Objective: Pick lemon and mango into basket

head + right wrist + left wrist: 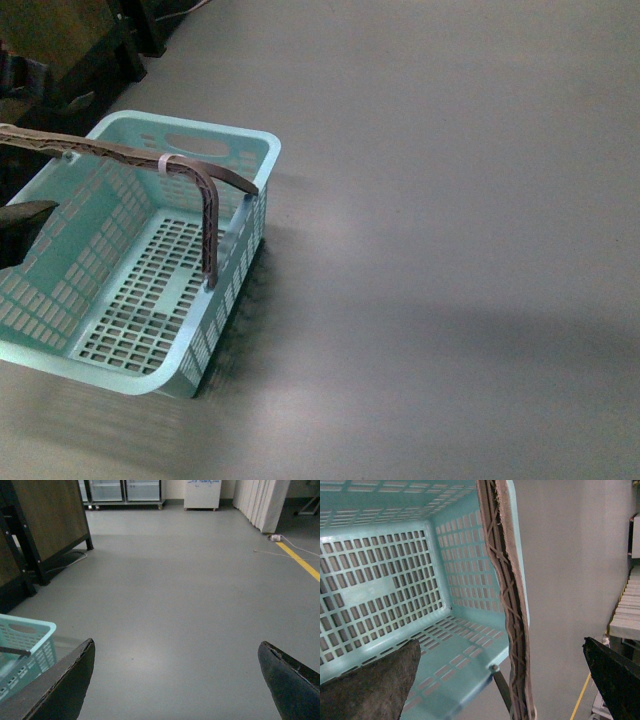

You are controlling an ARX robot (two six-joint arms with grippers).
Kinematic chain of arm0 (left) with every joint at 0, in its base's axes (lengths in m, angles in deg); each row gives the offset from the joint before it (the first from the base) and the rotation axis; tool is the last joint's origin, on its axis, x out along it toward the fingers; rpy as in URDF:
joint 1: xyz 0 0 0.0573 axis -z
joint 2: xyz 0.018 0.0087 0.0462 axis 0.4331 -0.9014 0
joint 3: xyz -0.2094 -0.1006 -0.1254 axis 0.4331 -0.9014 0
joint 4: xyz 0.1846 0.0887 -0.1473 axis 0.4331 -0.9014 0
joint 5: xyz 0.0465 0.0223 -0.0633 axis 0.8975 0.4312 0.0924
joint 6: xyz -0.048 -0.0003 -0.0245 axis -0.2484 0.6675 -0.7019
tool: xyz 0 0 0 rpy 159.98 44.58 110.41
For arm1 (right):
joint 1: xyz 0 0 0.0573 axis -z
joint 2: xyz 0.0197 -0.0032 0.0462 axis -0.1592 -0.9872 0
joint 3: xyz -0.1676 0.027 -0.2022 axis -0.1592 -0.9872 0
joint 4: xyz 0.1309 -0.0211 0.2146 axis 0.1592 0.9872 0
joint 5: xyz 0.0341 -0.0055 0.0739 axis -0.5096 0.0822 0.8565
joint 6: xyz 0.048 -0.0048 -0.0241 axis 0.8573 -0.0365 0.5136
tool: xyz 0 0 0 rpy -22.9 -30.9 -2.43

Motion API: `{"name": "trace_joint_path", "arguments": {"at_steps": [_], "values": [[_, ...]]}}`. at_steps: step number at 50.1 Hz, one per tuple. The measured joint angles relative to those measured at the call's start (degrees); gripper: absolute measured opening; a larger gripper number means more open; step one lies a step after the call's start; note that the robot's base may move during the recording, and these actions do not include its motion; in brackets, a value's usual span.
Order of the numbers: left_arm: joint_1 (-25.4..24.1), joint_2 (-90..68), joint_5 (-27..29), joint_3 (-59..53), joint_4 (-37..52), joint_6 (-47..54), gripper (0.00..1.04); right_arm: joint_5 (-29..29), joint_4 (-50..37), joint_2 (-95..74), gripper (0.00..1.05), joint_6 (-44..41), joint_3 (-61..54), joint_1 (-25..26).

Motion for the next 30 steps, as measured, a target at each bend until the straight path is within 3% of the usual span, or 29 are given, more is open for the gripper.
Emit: {"name": "trace_joint_path", "arguments": {"at_steps": [20,30], "values": [[0.96,-14.51,0.28,17.51,-2.45,-2.4,0.98,0.0,0.0,0.0,0.96,0.0,0.0,0.0],[0.96,-16.57,0.02,20.06,-2.45,-2.56,0.66,0.0,0.0,0.0,0.96,0.0,0.0,0.0]]}}
